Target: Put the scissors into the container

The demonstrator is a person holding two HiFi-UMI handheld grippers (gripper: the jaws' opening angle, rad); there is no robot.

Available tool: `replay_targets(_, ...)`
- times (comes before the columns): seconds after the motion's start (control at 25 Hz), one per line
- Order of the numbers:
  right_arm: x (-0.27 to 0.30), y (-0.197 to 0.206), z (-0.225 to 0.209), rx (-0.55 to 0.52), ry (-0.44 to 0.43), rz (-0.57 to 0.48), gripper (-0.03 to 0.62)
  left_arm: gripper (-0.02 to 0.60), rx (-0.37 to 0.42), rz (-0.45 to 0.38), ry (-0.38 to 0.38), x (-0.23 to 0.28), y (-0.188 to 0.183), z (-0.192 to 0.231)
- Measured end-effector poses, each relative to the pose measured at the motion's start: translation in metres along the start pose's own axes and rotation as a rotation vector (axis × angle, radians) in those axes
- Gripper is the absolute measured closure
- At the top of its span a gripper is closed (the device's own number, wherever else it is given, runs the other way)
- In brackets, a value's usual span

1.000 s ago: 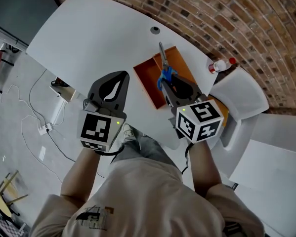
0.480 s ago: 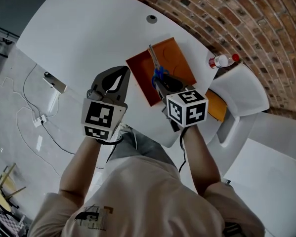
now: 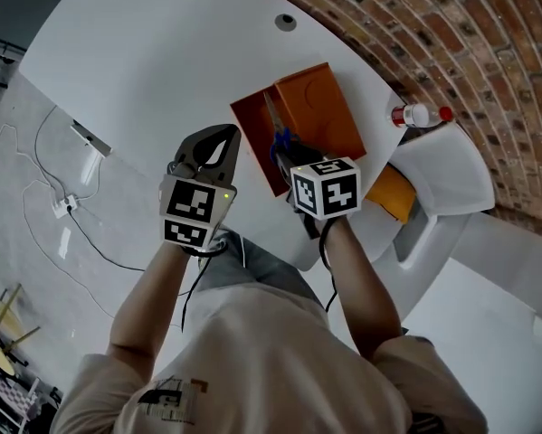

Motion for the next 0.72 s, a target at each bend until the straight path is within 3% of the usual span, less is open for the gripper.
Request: replay_targets(0.72,0.069,0.025,-0.009,0.019,0.065,0.218,0.513,0.574,-0.056,0.105,0.033,0.025,0.047,0.015)
Point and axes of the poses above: the fingertips, and each gripper's own axes: x forward along the fingers, z to its left, y out of its underside, the point moved 9 cm from there along -x, backward along the fingers, and after that the axes turned 5 degrees about -z, right-handed, at the moved point
